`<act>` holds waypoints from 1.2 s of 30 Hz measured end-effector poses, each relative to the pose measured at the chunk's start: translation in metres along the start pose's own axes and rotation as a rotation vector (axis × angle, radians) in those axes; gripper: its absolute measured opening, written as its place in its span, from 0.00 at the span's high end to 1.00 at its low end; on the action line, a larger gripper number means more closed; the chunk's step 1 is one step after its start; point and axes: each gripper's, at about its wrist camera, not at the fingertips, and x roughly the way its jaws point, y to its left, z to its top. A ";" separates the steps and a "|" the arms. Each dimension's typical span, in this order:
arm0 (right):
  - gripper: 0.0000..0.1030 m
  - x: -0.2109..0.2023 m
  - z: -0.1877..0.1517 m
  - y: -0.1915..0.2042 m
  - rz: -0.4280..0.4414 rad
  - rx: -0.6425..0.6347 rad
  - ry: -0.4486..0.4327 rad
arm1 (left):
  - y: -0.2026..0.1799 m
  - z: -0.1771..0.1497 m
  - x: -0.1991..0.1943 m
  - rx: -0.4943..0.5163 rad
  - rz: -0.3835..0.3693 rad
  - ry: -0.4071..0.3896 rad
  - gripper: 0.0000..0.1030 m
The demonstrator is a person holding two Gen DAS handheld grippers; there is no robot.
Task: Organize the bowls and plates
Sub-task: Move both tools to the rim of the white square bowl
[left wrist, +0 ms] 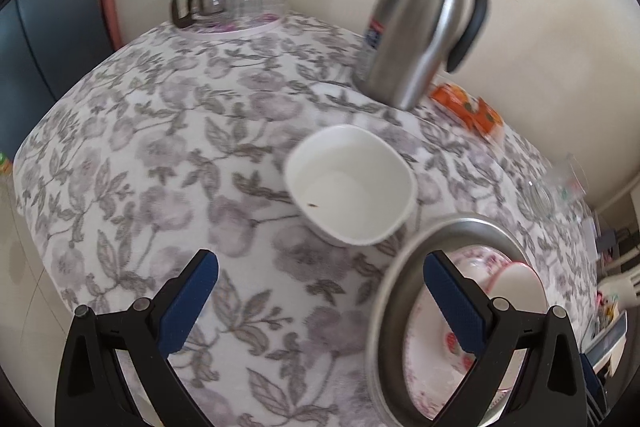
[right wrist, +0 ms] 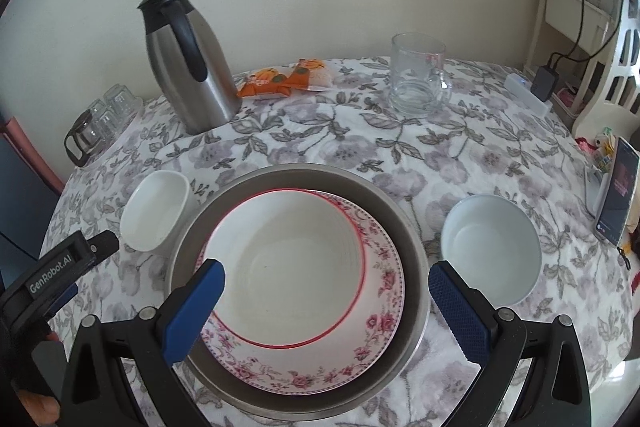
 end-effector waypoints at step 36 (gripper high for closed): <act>0.00 0.021 0.000 0.126 0.106 -0.164 -0.074 | 0.115 0.040 0.013 -0.227 -0.060 -0.032 0.01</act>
